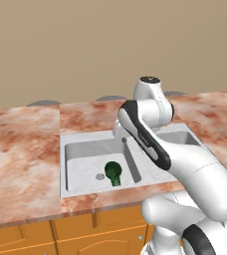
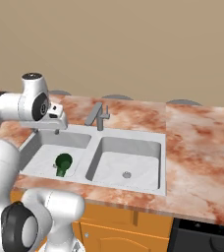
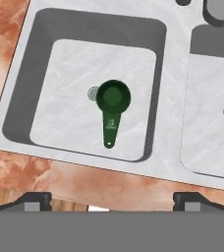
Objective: Move any existing items from the left basin to the right basin for drying. Then move the cup from the counter to the left basin of the sink for washing.
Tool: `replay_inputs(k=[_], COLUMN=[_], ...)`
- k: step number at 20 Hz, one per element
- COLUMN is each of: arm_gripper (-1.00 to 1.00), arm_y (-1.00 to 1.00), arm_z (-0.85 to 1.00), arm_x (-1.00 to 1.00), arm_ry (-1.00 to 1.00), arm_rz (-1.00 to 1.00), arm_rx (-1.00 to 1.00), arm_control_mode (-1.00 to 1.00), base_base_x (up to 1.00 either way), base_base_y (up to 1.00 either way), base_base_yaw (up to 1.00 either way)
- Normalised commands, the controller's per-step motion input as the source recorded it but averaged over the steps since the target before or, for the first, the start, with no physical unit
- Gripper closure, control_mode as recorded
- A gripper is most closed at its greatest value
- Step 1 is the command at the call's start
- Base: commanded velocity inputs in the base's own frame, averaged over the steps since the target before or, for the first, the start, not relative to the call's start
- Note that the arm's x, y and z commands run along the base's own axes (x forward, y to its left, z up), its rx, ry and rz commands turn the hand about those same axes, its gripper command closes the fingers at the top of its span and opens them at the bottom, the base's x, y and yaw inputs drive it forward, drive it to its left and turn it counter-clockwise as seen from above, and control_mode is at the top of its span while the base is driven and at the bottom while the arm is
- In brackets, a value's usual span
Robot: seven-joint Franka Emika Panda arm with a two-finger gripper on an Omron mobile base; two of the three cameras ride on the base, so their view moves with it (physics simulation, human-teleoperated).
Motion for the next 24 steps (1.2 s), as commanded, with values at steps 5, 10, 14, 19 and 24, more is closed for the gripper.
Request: replay_inputs(k=[5,10,14,19,24], arm_gripper=[-1.00,-1.00,-1.00,-1.00,-1.00], arm_y=[0.58,0.66,0.37,0.00,-0.14], arm_z=[-0.68,-0.87,-0.97,-0.79,-0.62], arm_x=[0.19,0.46,0.62,0.61,0.51], arm_ry=[0.05,0.10,0.13,0.10,0.07], arm_rz=[0.00,0.00,0.00,0.01,0.04], arm_rx=[-0.01,-0.08,-0.09,-0.07,-0.01], arm_control_mode=[-1.00,-1.00,-1.00,-1.00,-1.00], base_base_x=[0.00,0.00,0.00,0.00,0.00], base_base_y=[0.00,0.00,0.00,0.00,0.00], base_base_yaw=[0.00,0.00,0.00,0.00,0.00])
